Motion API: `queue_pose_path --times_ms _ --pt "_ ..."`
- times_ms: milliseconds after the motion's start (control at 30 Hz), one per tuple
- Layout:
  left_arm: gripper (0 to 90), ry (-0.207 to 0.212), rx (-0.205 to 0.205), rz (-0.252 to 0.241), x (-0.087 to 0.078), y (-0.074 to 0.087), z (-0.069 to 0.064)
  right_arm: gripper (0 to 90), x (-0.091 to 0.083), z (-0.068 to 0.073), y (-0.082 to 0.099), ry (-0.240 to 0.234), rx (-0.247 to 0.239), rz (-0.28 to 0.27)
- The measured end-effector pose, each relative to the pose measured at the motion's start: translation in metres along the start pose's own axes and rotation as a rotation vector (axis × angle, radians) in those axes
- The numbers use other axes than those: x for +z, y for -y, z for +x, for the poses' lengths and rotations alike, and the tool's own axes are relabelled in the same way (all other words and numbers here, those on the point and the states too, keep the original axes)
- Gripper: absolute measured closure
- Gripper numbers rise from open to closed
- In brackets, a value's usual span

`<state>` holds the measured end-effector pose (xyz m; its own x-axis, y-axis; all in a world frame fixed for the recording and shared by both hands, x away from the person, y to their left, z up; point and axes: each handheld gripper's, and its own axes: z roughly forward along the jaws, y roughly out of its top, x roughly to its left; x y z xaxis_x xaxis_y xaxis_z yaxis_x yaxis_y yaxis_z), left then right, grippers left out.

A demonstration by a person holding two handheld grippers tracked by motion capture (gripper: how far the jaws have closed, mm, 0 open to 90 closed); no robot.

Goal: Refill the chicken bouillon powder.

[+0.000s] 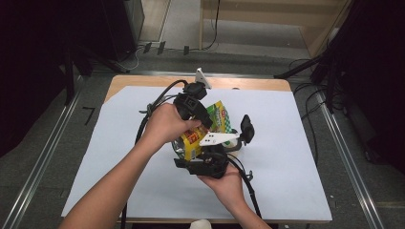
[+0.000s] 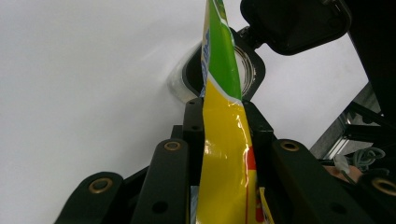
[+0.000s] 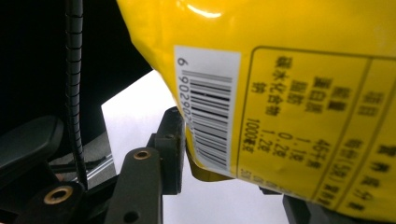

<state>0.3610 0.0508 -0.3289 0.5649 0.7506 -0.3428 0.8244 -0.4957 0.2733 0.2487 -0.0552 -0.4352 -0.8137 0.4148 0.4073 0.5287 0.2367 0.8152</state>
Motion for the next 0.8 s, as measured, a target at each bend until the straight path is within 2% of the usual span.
queue_pose_path --times_ms 333,500,800 --pt "75.8 -0.018 0.011 0.003 -0.002 -0.001 -0.006 64.6 -0.001 -0.001 0.000 -0.016 0.020 -0.014" --pt "75.9 -0.048 0.029 0.007 -0.003 -0.002 -0.012 64.8 0.000 -0.001 0.001 -0.019 0.023 -0.015" --pt "75.9 -0.046 0.033 0.006 -0.003 -0.004 -0.017 66.3 0.000 -0.004 0.002 -0.030 0.038 -0.020"
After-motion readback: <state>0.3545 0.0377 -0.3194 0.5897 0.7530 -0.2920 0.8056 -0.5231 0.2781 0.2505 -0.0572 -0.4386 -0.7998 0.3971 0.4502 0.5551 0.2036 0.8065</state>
